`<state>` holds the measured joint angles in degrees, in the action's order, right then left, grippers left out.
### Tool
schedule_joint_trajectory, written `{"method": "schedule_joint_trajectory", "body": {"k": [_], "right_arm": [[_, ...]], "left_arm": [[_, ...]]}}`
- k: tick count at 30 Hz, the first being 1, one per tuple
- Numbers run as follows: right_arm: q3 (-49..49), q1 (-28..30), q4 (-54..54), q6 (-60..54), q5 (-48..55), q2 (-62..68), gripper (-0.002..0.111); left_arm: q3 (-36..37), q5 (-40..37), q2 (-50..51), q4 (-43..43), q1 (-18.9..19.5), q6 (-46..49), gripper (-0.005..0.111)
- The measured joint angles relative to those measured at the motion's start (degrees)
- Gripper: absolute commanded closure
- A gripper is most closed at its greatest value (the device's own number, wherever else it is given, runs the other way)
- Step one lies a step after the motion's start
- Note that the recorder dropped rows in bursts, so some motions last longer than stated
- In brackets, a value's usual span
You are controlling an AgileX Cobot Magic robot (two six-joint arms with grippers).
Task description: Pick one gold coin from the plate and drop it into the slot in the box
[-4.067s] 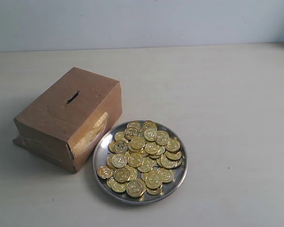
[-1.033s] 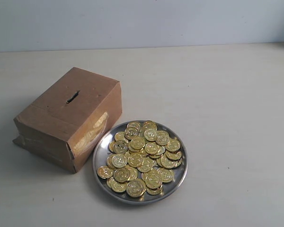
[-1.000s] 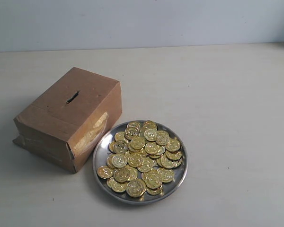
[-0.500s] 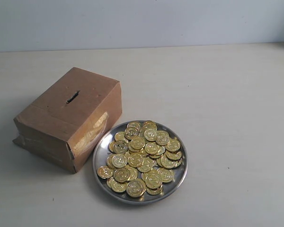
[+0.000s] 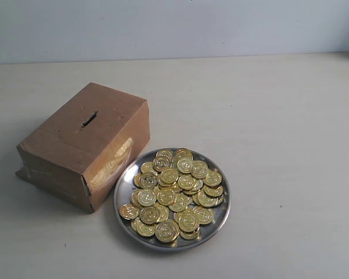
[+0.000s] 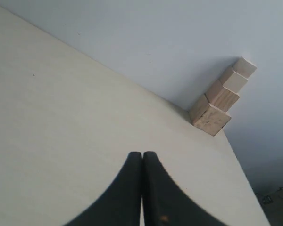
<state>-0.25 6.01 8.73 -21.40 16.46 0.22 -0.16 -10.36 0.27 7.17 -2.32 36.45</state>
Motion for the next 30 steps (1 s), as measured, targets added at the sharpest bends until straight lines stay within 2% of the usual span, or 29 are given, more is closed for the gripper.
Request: {"method": "schedule_joint_trajectory", "body": {"k": [4, 7, 15, 22, 30], "right_arm": [[0.0, 0.0, 0.0, 8.6, 0.0, 0.0, 0.108], [0.0, 0.0, 0.0, 16.0, 0.0, 0.0, 0.108], [0.0, 0.0, 0.0, 21.4, 0.0, 0.0, 0.108], [0.0, 0.0, 0.0, 35.4, 0.0, 0.0, 0.108], [0.0, 0.0, 0.0, 37.3, 0.1, 0.0, 0.108]], "left_arm": [[0.0, -3.5, 0.0, 0.8, 0.0, -14.5, 0.107], [0.0, -6.8, 0.0, 1.7, 0.0, -20.5, 0.107], [0.0, -8.2, 0.0, 2.0, 0.0, -22.4, 0.107], [0.0, -8.9, 0.0, 2.0, 0.0, -27.2, 0.107], [0.1, -9.1, 0.0, 2.0, 0.0, -31.5, 0.107]]}}
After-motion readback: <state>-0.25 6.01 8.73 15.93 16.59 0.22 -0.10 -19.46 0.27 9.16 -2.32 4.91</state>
